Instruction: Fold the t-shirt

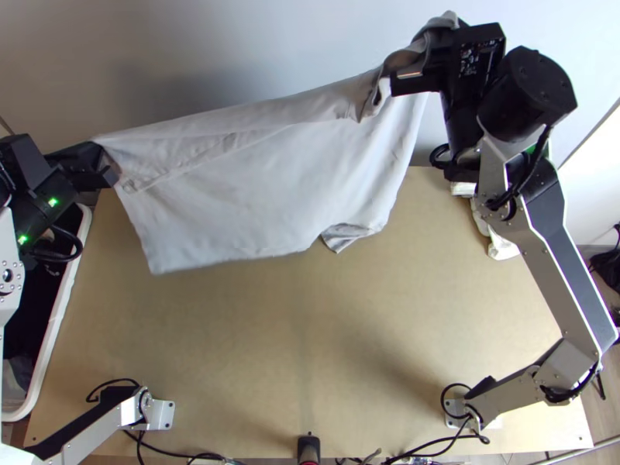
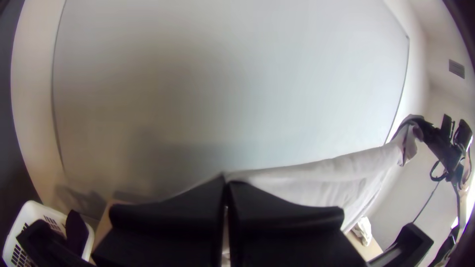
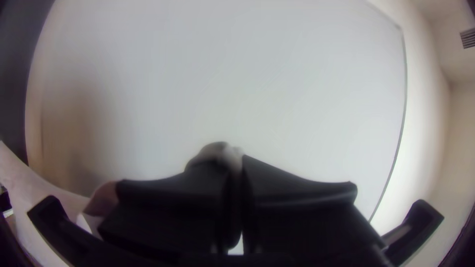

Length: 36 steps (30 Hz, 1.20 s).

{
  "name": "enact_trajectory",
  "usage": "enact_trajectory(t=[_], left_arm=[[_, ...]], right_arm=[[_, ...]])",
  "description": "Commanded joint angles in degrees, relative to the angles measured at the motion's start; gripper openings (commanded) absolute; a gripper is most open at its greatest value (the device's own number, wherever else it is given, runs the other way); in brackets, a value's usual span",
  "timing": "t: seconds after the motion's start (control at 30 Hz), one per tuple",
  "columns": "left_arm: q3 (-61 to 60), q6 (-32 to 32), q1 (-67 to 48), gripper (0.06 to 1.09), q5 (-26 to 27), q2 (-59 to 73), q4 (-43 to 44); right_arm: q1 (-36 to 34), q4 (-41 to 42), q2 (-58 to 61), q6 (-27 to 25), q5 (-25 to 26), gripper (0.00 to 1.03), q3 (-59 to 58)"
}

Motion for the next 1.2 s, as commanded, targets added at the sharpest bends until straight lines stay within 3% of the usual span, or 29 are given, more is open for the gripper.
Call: enact_trajectory(t=[0.0, 0.27, 0.47, 0.6, 0.83, 1.17], left_arm=[[-0.1, 0.0, 0.7, 0.09, 0.1, -1.5, 1.0], [1.4, -4.8, 1.5, 0.09, 0.1, -9.7, 1.4], [0.5, -7.1, 0.9, 0.09, 1.7, -19.9, 2.3], [-1.0, -9.2, -1.0, 0.09, 2.0, -26.4, 1.4], [-6.3, -12.3, -1.1, 0.09, 4.9, -38.1, -1.3], [-8.6, -18.7, -0.5, 0.09, 17.9, -48.6, -11.7]], right_arm=[[3.1, -2.0, -1.5, 0.0, 0.1, 0.03, 2.1], [7.9, -5.1, -6.8, 1.1, 0.0, 0.03, 8.0], [9.6, -14.7, -14.1, 8.9, -0.5, 0.03, 7.5], [9.6, -19.2, -19.6, 11.1, -1.6, 0.03, 6.5], [9.9, -32.1, -28.6, 19.2, -10.8, 0.03, 6.5], [9.1, -47.0, -31.8, 31.3, -23.3, 0.03, 6.8]])
